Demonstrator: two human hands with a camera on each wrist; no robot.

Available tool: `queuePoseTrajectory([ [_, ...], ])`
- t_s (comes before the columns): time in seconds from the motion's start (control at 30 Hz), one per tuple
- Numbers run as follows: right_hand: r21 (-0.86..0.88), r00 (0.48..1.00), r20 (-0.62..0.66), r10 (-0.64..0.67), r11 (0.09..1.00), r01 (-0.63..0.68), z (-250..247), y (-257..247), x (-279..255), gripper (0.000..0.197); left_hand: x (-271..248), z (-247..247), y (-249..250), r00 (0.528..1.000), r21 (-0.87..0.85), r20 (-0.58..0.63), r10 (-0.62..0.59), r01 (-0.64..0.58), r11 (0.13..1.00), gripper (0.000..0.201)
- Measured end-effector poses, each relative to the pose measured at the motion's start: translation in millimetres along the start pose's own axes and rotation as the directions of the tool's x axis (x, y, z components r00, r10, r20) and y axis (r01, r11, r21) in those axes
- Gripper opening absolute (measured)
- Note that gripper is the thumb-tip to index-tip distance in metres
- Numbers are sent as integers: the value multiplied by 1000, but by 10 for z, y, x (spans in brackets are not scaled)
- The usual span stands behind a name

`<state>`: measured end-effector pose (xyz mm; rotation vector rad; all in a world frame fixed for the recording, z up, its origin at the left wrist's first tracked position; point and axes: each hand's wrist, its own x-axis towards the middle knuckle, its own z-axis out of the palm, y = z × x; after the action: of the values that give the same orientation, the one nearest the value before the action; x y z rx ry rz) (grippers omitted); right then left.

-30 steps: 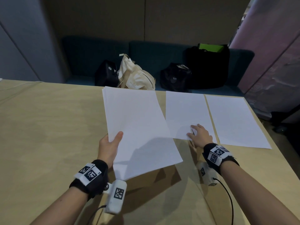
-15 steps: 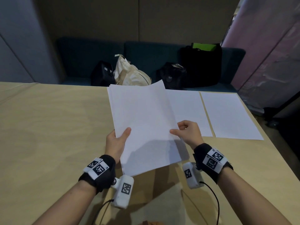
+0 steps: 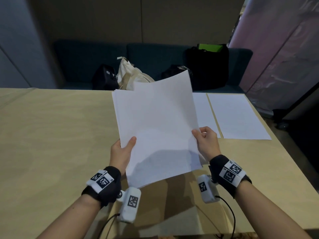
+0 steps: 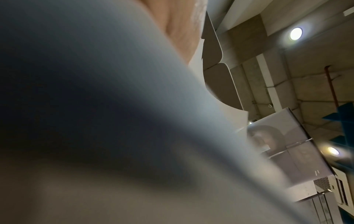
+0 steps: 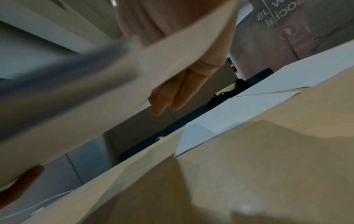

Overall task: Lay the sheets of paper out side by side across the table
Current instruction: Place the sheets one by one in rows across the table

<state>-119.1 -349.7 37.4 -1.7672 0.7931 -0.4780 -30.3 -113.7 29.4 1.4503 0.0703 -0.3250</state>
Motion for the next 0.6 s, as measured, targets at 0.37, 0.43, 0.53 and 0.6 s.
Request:
queuePoseTrajectory([
  [0.37, -127, 997, -20, 79, 989, -81, -449, 278, -178, 33, -172, -43, -101, 999, 32, -37, 6, -5, 999, 18],
  [0.43, -283, 993, -52, 107, 952, -118, -654, 422, -202, 32, -190, -57, -96, 999, 26, -42, 14, -13, 1000, 22],
  [0.53, -463, 978, -131, 161, 862, -204, -1000, 669, -281, 21, -220, -61, -96, 999, 29, -37, 22, -21, 999, 29],
  [0.6, -564, 961, -186, 205, 778, -275, -1193, 803, -344, 18, -239, -49, -106, 1000, 31, -18, 14, -13, 999, 27],
])
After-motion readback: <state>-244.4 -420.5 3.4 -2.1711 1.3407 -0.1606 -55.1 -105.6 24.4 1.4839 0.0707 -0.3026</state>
